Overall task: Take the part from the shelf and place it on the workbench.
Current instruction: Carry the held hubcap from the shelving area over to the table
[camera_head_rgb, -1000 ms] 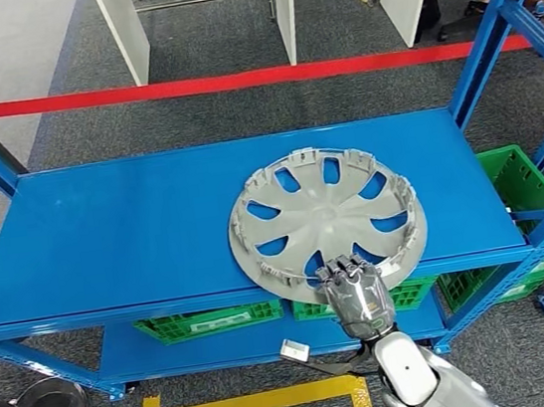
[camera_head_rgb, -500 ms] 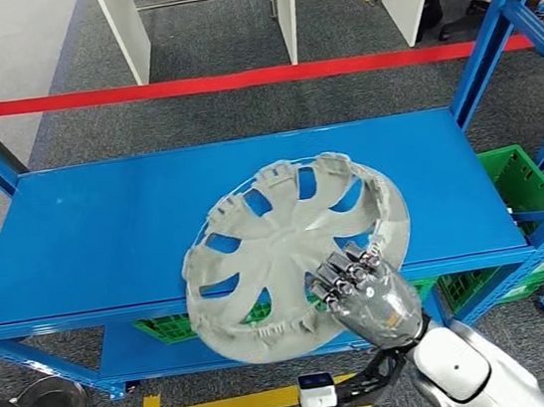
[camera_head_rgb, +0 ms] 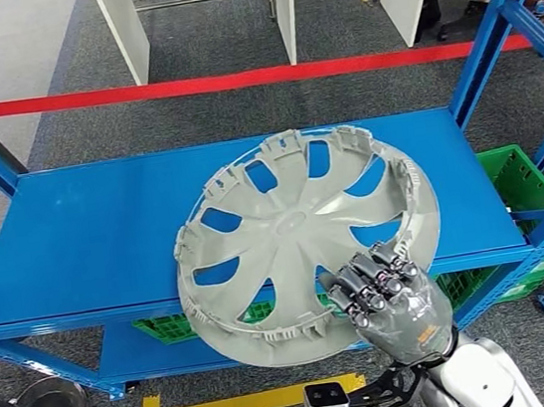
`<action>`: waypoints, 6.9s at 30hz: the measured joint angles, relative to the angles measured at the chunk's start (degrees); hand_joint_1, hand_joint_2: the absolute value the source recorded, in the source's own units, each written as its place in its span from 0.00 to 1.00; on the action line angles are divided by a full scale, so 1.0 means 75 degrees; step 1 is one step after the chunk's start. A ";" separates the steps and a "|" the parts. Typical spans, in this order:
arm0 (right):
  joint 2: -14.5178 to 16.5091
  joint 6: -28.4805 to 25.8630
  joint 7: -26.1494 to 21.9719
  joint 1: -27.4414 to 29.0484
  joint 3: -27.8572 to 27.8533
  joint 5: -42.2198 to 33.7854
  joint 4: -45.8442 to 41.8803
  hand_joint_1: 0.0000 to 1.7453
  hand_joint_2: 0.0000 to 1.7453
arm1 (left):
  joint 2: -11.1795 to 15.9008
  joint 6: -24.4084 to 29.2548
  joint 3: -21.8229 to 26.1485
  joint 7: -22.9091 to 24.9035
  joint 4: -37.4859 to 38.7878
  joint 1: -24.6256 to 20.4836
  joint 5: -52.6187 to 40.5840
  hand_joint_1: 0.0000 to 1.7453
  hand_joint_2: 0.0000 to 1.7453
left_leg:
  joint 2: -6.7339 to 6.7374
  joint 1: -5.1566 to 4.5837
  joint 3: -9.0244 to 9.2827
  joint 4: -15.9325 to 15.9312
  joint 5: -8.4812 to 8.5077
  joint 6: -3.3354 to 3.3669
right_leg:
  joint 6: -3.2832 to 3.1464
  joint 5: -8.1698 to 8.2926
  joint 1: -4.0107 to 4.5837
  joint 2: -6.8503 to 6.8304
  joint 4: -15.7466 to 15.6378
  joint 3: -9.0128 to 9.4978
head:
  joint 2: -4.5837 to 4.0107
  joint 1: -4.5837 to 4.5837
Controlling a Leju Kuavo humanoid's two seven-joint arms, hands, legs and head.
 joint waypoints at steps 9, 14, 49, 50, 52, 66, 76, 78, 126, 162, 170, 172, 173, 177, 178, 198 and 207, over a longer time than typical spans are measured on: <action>0.0456 0.0004 -0.0015 0.0143 -0.0164 0.0000 -0.0325 1.00 1.00 | 0.0000 -0.0044 0.0000 0.0056 0.0000 0.0013 -0.0086 0.00 0.00 | 0.0001 0.0000 -0.0001 0.0000 0.0000 0.0000 | 0.0000 0.0000 -0.0001 0.0001 0.0000 0.0000 | 0.0000 0.0001; 0.0521 0.0007 0.0132 0.0167 -0.0185 0.0000 -0.0382 1.00 1.00 | 0.0000 -0.0037 0.0009 -0.0007 0.0000 0.0015 -0.0050 0.00 0.00 | 0.0001 0.0000 0.0000 0.0000 0.0000 0.0000 | 0.0000 0.0000 -0.0001 0.0000 0.0000 0.0000 | 0.0000 0.0001; 0.0572 0.0022 0.0039 0.0555 -0.0490 0.0000 -0.0766 1.00 1.00 | 0.0017 0.0118 0.0085 0.0202 0.0000 -0.0052 -0.0152 0.00 0.00 | 0.0073 0.0027 -0.0228 0.0144 0.0174 0.0145 | 0.0201 0.0065 -0.0035 0.0033 0.0262 -0.0080 | 0.0000 0.0049; 0.0583 0.0022 0.0007 0.0581 -0.0521 0.0000 -0.0795 1.00 1.00 | 0.0018 0.0137 0.0085 0.0235 0.0000 -0.0066 -0.0146 0.00 0.00 | 0.0067 0.0021 -0.0283 0.0183 0.0193 0.0092 | 0.0164 0.0035 -0.0019 0.0051 0.0221 -0.0069 | 0.0000 0.0042; 0.0615 0.0022 -0.0068 0.0670 -0.0620 0.0000 -0.0860 1.00 1.00 | 0.0020 0.0179 0.0103 0.0326 0.0000 -0.0075 -0.0100 0.00 0.00 | 0.0068 0.0037 -0.0363 0.0237 0.0205 0.0003 | 0.0059 0.0065 -0.0020 0.0039 0.0177 -0.0153 | 0.0000 0.0038; 0.0942 0.0021 -0.0202 0.1719 -0.1460 0.0000 -0.1820 1.00 1.00 | 0.0101 -0.0049 0.1375 0.1375 0.0000 -0.0041 0.1722 0.00 0.00 | 0.0190 0.0013 0.0499 -0.0092 -0.0353 0.0017 | 0.0028 0.0751 0.0057 -0.0180 0.0099 -0.0761 | 0.0000 -0.0017; 0.0951 0.0022 0.0210 0.1859 -0.1606 0.0000 -0.2097 1.00 1.00 | 0.0305 0.0045 0.2765 0.1625 -0.0003 -0.0056 0.2680 0.00 0.00 | 0.0271 -0.0027 -0.0424 -0.0067 0.0414 0.0265 | 0.0165 -0.0354 0.0025 -0.0054 0.1863 -0.0740 | 0.0000 0.0026; 0.0950 0.0022 0.0292 0.1846 -0.1607 0.0000 -0.2107 1.00 1.00 | 0.0313 0.0021 0.2905 0.1583 -0.0003 -0.0064 0.2765 0.00 0.00 | 0.0266 -0.0031 -0.0596 0.0045 0.0498 0.0213 | 0.0139 -0.0169 0.0032 -0.0039 0.0834 0.0048 | 0.0000 0.0024; 0.1052 0.0036 0.0588 0.3141 -0.2481 0.0017 -0.3598 1.00 1.00 | 0.0000 0.0031 0.1743 0.1812 -0.0024 -0.0798 0.0771 0.00 0.00 | 0.0285 0.0010 0.0337 0.0246 -0.0211 0.0082 | -0.0127 0.0336 0.0196 -0.0141 0.0030 -0.0373 | 0.0000 0.0052; 0.1041 0.0060 0.0887 0.2458 -0.2424 0.0017 -0.3157 1.00 1.00 | 0.0093 0.0154 0.1496 0.1874 -0.0044 -0.0622 0.0392 0.00 0.00 | 0.0295 -0.0020 0.0051 -0.0287 0.0203 0.0298 | 0.0151 -0.0067 0.0063 -0.0067 0.0493 -0.0838 | 0.0002 0.0090; 0.1042 0.0060 0.0861 0.2382 -0.2424 0.0017 -0.3079 1.00 1.00 | 0.0072 0.0102 0.1335 0.1921 -0.0044 -0.0659 0.0255 0.00 0.00 | 0.0326 -0.0081 -0.0768 0.0250 0.0472 0.0301 | 0.0089 -0.0213 0.0116 -0.0048 0.0663 0.0102 | 0.0003 0.0139; 0.1042 0.0060 0.0857 0.2369 -0.2423 0.0017 -0.3076 1.00 1.00 | 0.0067 0.0102 0.1309 0.1926 -0.0044 -0.0671 0.0254 0.00 0.00 | 0.0326 -0.0077 -0.0871 0.0296 0.0595 0.0229 | 0.0051 -0.0376 0.0155 -0.0041 0.0037 0.0468 | 0.0003 0.0137; 0.1042 0.0060 0.0858 0.2368 -0.2423 0.0017 -0.3075 1.00 1.00 | 0.0065 0.0101 0.1303 0.1927 -0.0044 -0.0674 0.0253 0.00 0.00 | 0.0326 -0.0069 -0.0892 0.0286 0.0671 0.0189 | 0.0032 -0.0353 0.0171 -0.0036 -0.0054 0.0498 | 0.0003 0.0137; 0.1045 0.0062 0.0852 0.2349 -0.2422 0.0018 -0.3066 1.00 1.00 | 0.0077 0.0099 0.1293 0.1932 -0.0044 -0.0669 0.0246 0.00 0.00 | 0.0296 -0.0036 -0.1055 0.0725 0.0058 0.0002 | -0.0160 -0.0002 0.0105 -0.0088 -0.0146 0.0229 | 0.0003 0.0112; 0.1046 0.0063 0.0850 0.2344 -0.2421 0.0018 -0.3064 1.00 1.00 | 0.0076 0.0095 0.1285 0.1935 -0.0044 -0.0671 0.0236 0.00 0.00 | 0.0293 -0.0010 -0.1127 0.1130 -0.0347 -0.0044 | -0.0192 0.0083 0.0113 -0.0091 -0.0135 0.0117 | 0.0003 0.0098; 0.1044 0.0063 0.0899 0.2225 -0.2330 0.0018 -0.3006 1.00 1.00 | 0.0017 0.0007 0.1011 0.2106 -0.0052 -0.0757 -0.0056 0.00 0.00 | 0.0347 -0.0057 -0.0059 -0.0159 0.0188 0.0318 | 0.0184 -0.0329 0.0023 -0.0047 0.1624 -0.0945 | 0.0001 0.0142; 0.1044 0.0063 0.0879 0.2200 -0.2292 0.0017 -0.3003 1.00 1.00 | 0.0017 0.0042 0.0982 0.2213 -0.0052 -0.0725 -0.0066 0.00 0.00 | 0.0325 -0.0058 -0.0527 0.0489 0.0011 0.0005 | -0.0084 0.0076 0.0019 -0.0079 -0.0090 0.0090 | 0.0002 0.0101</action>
